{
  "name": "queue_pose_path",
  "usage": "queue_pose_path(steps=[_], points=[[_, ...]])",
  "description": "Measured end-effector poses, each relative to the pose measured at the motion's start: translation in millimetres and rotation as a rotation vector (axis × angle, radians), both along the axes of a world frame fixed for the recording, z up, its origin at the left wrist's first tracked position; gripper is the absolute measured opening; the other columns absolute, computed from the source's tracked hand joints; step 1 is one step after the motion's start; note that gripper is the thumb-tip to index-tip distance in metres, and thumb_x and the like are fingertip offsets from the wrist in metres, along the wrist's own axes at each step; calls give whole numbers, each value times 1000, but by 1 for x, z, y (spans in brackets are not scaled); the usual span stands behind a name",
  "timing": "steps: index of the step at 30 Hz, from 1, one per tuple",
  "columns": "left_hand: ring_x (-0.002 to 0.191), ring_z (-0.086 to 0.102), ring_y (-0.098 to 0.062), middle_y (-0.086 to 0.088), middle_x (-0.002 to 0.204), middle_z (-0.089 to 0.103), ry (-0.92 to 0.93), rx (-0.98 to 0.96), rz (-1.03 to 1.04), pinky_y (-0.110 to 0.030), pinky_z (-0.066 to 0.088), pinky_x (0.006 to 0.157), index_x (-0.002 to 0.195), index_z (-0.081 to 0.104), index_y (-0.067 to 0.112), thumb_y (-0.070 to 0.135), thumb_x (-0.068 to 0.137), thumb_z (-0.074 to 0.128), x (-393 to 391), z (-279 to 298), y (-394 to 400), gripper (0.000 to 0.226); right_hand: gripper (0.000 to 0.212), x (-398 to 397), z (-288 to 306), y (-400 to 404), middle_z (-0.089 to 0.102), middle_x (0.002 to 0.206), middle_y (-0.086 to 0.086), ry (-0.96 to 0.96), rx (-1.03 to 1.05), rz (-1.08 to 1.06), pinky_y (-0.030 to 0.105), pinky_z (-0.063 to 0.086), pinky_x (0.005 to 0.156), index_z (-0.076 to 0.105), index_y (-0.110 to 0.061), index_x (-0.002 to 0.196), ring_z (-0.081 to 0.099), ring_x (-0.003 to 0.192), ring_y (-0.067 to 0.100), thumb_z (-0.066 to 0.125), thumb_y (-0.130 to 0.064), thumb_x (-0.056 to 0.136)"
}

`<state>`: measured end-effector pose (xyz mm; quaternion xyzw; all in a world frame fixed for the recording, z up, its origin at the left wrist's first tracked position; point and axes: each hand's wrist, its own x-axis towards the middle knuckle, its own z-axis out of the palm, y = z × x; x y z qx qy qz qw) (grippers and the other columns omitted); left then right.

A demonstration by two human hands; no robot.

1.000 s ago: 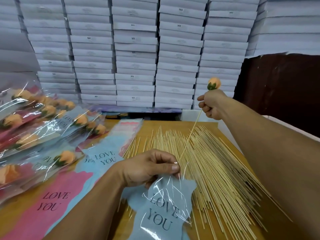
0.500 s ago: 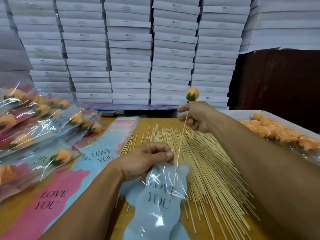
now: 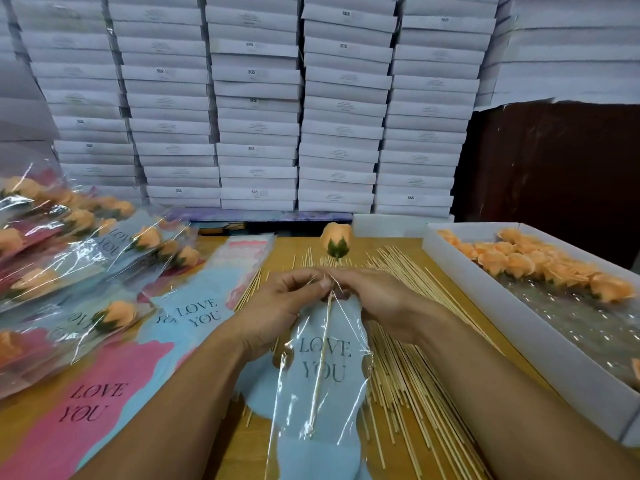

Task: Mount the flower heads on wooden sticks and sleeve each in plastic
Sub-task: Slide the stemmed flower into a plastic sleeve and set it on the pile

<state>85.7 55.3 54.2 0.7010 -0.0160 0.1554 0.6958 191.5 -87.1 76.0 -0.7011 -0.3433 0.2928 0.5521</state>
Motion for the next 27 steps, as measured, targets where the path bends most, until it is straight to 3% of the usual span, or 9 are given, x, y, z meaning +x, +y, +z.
queue_pose_path(steps=[1,3,5,7,11,14,19,23,27], points=[[97,72,-29,-22,112,72,9,-27,-27,-34,59,83,112,69,-3,20,92,61,0,-1,0,32,31,0,-2,-1,77,107,-6,-21,5,26,35,53,90,79,-37,104,72,101,15,49,-46,104],[75,75,-19,-21,108,73,21,-73,-66,-24,59,62,113,68,-6,19,93,61,-1,-1,-1,32,43,-1,-2,-3,78,97,-9,-126,-10,11,30,50,80,77,-30,99,73,91,7,41,-52,105],[45,64,-8,-14,82,74,43,-70,-72,-16,49,41,107,64,-10,18,95,60,-1,0,-4,31,56,3,-1,-2,78,92,-3,-227,10,-139,32,46,72,75,-23,99,72,85,12,36,-62,102],[38,57,-8,-6,67,68,60,-70,-64,-14,43,36,98,67,-1,22,91,64,0,0,-4,24,49,9,-1,-2,75,92,6,-164,114,-305,32,50,66,71,-22,108,70,73,17,43,-61,101],[61,63,-17,-15,85,67,87,-26,-132,-22,51,50,96,70,3,25,91,68,3,-3,-5,23,29,14,0,-6,72,104,11,88,366,-315,37,57,59,54,-30,132,68,63,17,54,-34,104],[56,63,-12,-8,76,68,101,-12,-177,-19,49,49,94,68,0,20,95,64,3,-5,-7,21,19,11,2,-8,72,96,10,98,373,-250,31,55,55,67,-22,118,67,63,15,56,-22,103],[73,61,-18,-8,81,66,50,7,-145,-23,52,65,83,71,12,26,92,67,4,-6,-7,18,12,8,1,-10,72,91,8,132,292,-165,46,56,76,71,-18,107,67,74,21,61,-19,100],[71,52,-16,-3,74,56,-2,72,-55,-25,44,68,69,64,17,37,84,72,7,-7,-9,27,8,8,0,-11,72,88,6,79,256,-146,33,51,62,69,-20,104,66,64,17,64,-21,98],[70,53,-11,1,70,58,-98,73,-6,-20,45,69,69,61,14,27,84,75,7,-6,-11,24,6,10,-1,-12,71,78,4,32,281,-181,29,45,52,67,-21,96,57,50,16,67,-15,95]])
